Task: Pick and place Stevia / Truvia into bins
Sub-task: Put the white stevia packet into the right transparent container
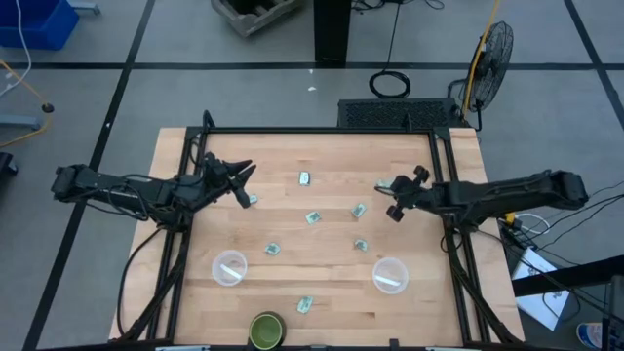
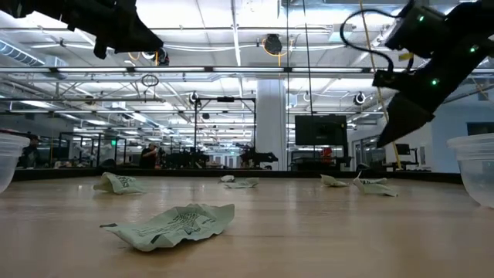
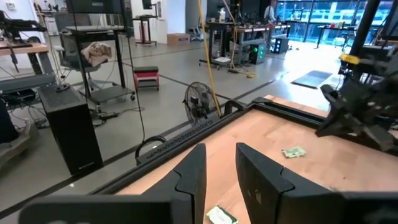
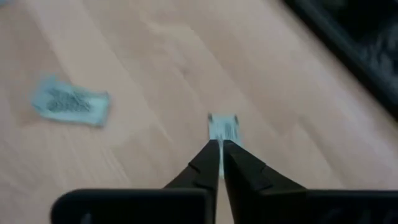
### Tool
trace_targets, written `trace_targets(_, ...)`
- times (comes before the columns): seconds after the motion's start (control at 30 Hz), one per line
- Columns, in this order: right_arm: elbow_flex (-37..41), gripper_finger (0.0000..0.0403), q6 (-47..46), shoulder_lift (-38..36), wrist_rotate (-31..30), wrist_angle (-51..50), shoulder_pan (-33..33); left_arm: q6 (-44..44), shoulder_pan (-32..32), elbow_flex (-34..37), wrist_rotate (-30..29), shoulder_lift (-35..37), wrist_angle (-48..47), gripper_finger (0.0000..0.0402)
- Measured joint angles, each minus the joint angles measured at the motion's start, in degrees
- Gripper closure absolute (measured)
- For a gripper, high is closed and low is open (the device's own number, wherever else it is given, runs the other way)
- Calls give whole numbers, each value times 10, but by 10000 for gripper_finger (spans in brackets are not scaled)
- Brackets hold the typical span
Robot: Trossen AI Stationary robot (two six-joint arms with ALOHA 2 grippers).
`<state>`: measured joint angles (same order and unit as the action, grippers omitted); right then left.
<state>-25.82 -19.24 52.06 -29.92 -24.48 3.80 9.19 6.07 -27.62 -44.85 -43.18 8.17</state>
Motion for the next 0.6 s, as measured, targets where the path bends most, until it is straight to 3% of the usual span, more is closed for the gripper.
trace_targets(0.13,3,338,4,22,50,-6,34,0,0,0,0,0,18,311)
trace_targets(0.37,41,254,52,59,106,74,74,0,0,0,0,0,25,311)
trace_targets(0.6,88,226,101,67,105,181,104,-4,0,0,0,0,24,311)
